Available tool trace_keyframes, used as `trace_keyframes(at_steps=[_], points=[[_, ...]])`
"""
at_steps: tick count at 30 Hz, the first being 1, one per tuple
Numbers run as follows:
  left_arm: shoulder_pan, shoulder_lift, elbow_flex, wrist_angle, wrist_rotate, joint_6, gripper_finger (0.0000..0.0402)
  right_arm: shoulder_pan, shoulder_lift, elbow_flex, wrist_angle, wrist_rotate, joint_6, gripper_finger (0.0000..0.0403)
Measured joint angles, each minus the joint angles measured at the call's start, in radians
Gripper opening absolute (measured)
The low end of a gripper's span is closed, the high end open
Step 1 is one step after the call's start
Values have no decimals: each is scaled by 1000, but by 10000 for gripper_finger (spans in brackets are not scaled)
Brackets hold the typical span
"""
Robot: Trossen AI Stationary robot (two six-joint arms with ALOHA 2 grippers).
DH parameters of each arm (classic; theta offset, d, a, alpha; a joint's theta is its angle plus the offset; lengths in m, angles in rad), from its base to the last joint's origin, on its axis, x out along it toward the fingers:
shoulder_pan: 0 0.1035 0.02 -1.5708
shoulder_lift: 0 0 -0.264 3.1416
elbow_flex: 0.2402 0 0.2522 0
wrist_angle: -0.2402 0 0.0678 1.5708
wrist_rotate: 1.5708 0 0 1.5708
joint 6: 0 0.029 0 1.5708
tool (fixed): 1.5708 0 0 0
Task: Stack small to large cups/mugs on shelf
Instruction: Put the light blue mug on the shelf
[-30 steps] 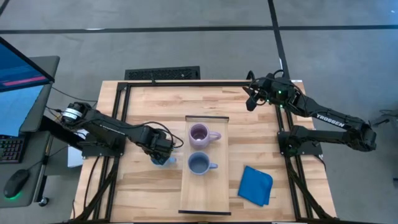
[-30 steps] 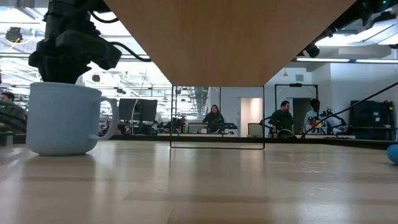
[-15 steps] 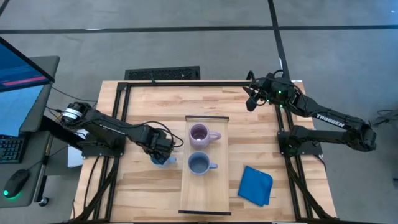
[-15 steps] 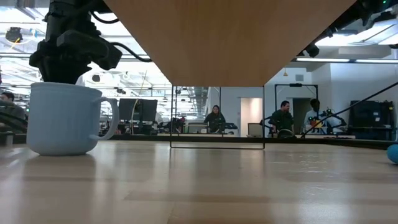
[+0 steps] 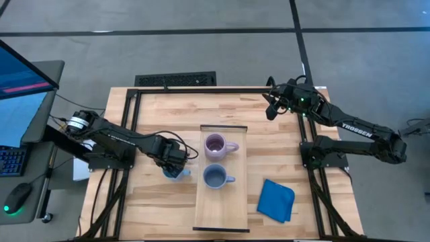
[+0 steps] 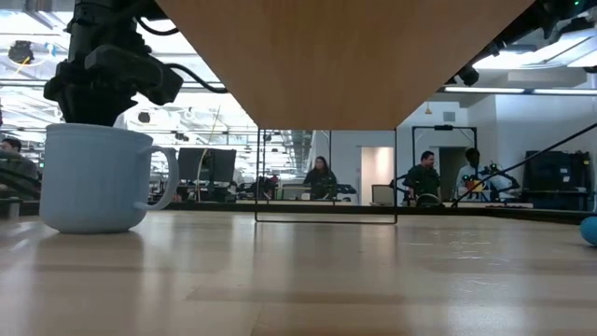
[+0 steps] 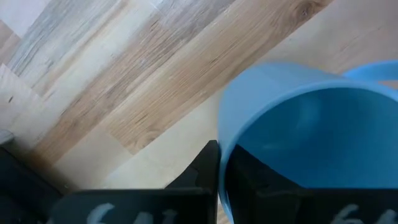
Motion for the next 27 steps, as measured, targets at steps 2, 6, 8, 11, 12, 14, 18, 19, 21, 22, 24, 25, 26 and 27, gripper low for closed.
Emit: trace_keyframes(at_steps=[2, 6, 8, 11, 12, 14, 18, 19, 21, 22, 24, 25, 26, 27], points=[[0, -1, 0, -3, 15, 0, 3, 0, 0, 0, 0, 0, 0, 127], [0, -1, 22, -41, 58, -1, 2, 0, 0, 0, 0, 0, 0, 127], [-1, -1, 38, -52, 59, -1, 2, 0, 1, 0, 0, 0, 0, 127], [-1, -1, 77, -92, 59, 4, 2, 0, 2, 0, 0, 0, 0, 127], [-1, -1, 96, -107, 60, 4, 1, 0, 2, 0, 0, 0, 0, 127], [-8, -1, 140, -142, 60, 4, 1, 0, 2, 0, 0, 0, 0, 127], [-45, -1, 247, -265, 57, -9, 1, 0, 2, 0, 0, 0, 0, 127], [-59, -1, 277, -296, 52, -22, 1, 0, 2, 0, -1, 0, 0, 127], [-91, -1, 340, -361, 26, -58, 0, 0, 2, 0, -1, 0, 0, 127], [-108, -1, 374, -392, 16, -74, 0, 0, 2, 0, -1, 0, 0, 127], [-142, -2, 439, -437, -3, -105, 0, 0, 2, 0, -1, 0, 3, 127], [-158, -2, 467, -449, -12, -120, 0, 0, 2, 0, -1, 0, 8, 127], [-175, -2, 494, -457, -21, -134, 0, 0, 2, 0, -2, 0, 8, 127], [-190, -2, 520, -458, -31, -146, 0, 0, 2, 0, -2, 0, 8, 127]])
